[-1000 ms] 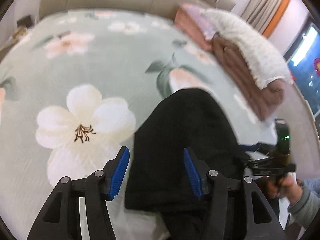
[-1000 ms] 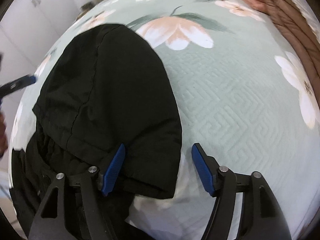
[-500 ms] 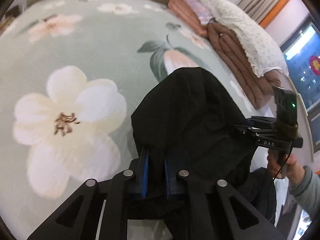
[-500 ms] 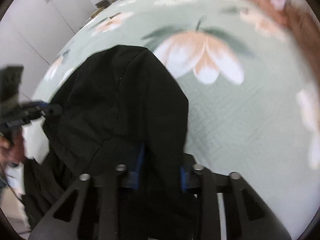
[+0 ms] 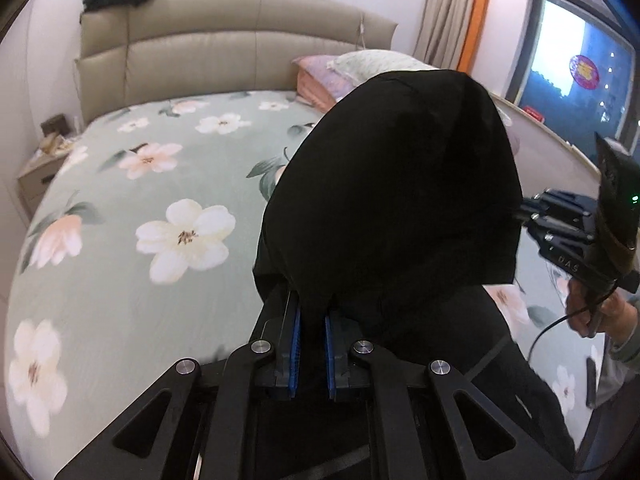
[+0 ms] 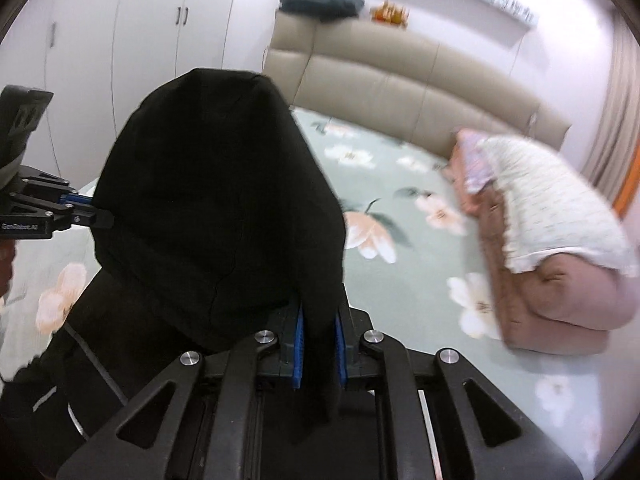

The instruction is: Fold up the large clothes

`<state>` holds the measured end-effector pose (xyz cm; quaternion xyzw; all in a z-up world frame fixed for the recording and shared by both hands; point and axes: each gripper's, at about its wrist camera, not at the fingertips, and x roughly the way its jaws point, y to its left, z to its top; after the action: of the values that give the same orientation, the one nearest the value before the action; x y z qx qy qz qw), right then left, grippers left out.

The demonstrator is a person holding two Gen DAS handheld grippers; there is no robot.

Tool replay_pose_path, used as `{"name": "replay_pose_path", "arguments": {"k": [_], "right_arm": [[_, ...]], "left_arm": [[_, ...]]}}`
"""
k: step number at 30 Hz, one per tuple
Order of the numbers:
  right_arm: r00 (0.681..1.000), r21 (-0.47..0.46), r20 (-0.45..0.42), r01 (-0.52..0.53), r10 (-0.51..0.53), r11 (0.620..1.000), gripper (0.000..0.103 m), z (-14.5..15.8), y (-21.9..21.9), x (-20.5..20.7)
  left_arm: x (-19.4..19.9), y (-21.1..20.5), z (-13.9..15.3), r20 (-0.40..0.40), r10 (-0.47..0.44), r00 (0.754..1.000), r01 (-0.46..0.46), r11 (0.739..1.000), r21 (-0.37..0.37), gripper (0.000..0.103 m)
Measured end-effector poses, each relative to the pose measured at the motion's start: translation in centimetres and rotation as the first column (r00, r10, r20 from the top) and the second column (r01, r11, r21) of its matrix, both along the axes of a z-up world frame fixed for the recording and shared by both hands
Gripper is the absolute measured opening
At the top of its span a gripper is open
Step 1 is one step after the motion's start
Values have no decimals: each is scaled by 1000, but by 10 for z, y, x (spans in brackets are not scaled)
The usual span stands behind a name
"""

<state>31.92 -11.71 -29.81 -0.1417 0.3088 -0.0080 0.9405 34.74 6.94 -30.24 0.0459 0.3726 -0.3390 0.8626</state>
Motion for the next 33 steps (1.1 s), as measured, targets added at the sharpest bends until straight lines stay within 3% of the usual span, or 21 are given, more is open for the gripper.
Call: {"name": "replay_pose_path", "arguments": {"k": [2,5,7,10,13,15,16,17,21,23,26,27,28,31,33], "right_arm": [[1000,-44,-1,25,-25,999,12,-3,10,-43],[997,-93,-33,70,-73,993,11,-18,15,-100],[980,-80,-151,120,-131,990,11,-42,6,-119],[937,-6,-292,196,-190,980,11,-71,-13,-131],[922,38,-324,236,-211,971,15,-73,-21,-135],[927,73,-313,242,-208,968,28,-67,-23,-130],[931,93,-301,243,-205,966,48,-61,-23,-123],[938,106,-282,239,-202,965,59,-54,-13,-126],[954,113,-209,243,-216,964,60,-27,-12,-95],[960,161,-180,244,-214,956,60,-11,-12,-73],[967,275,-184,222,-175,936,60,3,-10,-41],[968,305,-199,211,-154,929,60,3,-9,-33],[966,328,-221,201,-132,923,60,3,-4,-26],[944,374,-329,170,-40,912,60,-25,8,-15],[899,387,-437,180,8,904,60,-65,20,-20]], "left_arm": [[-41,8,-3,-27,8,1000,-8,1000,1,10],[-103,15,-28,-92,18,996,-11,996,84,10],[-130,20,-55,-163,30,986,-5,989,149,10],[-145,43,-79,-250,103,963,-62,984,166,10],[-132,57,-68,-245,140,959,-112,986,125,10],[-113,49,-48,-199,120,973,-105,991,83,10],[-107,44,-40,-177,108,978,-98,993,64,10],[-94,35,-26,-146,93,985,-90,996,27,10],[-52,-4,7,-116,21,993,-37,991,-130,11],[-27,-28,4,-176,-15,984,-19,982,-186,11],[-15,-56,-33,-346,-145,927,54,964,-261,11],[-27,-65,-56,-413,-230,881,117,952,-282,11],[-38,-70,-72,-447,-274,852,156,946,-284,11],[-84,-64,-138,-550,-227,804,158,973,-170,10],[-102,-46,-160,-599,-206,774,97,973,-209,10]]}}
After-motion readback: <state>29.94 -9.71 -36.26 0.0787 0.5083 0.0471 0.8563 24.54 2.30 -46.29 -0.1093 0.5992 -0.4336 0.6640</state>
